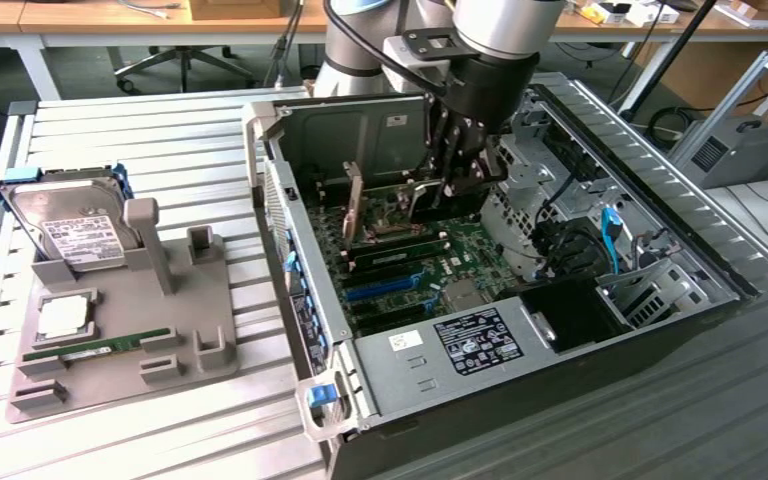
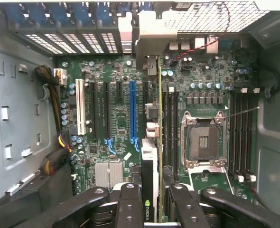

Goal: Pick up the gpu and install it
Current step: 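Insert the gpu into the slot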

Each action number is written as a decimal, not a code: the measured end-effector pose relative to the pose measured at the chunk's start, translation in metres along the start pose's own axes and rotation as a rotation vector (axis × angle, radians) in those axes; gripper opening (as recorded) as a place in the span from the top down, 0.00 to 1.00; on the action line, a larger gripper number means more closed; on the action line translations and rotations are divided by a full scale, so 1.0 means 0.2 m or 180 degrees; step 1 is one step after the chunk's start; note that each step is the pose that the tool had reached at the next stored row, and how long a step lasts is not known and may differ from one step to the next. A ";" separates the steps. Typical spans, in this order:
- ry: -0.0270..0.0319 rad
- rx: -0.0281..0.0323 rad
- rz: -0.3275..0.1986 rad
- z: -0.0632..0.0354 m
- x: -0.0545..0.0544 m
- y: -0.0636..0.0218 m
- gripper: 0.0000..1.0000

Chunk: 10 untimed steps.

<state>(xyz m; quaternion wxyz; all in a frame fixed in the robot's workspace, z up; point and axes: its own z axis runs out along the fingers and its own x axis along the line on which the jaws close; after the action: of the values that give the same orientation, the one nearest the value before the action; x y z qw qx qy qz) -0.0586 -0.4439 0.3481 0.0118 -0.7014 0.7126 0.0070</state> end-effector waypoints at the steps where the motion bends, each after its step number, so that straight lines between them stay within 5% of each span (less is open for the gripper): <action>1: 0.0000 0.0000 0.0000 0.000 0.01 0.000 0.73; 10: 0.0000 0.0000 0.0000 0.008 0.02 0.000 0.73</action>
<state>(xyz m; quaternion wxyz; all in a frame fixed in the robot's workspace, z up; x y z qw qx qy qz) -0.0586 -0.4487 0.3463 0.0118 -0.7014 0.7126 0.0070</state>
